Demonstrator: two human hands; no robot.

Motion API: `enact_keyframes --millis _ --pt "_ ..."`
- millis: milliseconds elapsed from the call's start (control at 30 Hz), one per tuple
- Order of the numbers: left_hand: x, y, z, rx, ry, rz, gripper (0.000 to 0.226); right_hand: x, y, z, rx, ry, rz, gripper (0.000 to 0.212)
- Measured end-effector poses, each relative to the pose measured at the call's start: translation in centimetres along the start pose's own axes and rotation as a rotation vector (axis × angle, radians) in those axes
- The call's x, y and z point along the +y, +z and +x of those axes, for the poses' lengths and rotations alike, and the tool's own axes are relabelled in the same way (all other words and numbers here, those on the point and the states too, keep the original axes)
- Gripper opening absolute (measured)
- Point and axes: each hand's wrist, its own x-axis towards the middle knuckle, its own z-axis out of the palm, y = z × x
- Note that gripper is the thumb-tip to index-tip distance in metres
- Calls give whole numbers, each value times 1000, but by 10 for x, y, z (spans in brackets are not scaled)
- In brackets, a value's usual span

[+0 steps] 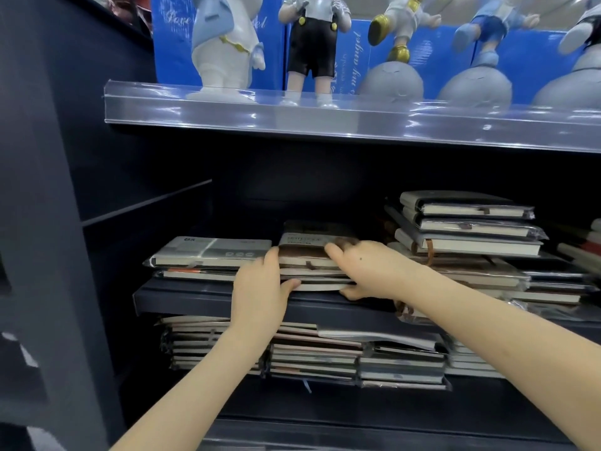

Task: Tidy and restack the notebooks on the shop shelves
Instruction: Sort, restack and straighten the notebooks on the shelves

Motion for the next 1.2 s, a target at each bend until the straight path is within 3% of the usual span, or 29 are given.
enact_keyframes --millis 100,267,433,833,1200 --pt "-9 -12 7 22 56 80 69 -1 0 0 -11 28 22 67" --pt "-61 -22 28 -144 89 263 116 1 0 0 -29 43 72 73" --pt "-98 -25 42 -259 -29 409 99 1 0 7 -45 61 106 78" --pt "-107 -22 47 -260 94 263 114 4 -3 9 -70 87 113 79" --pt "-114 -19 45 -183 171 203 103 1 -3 7 -68 111 78 79"
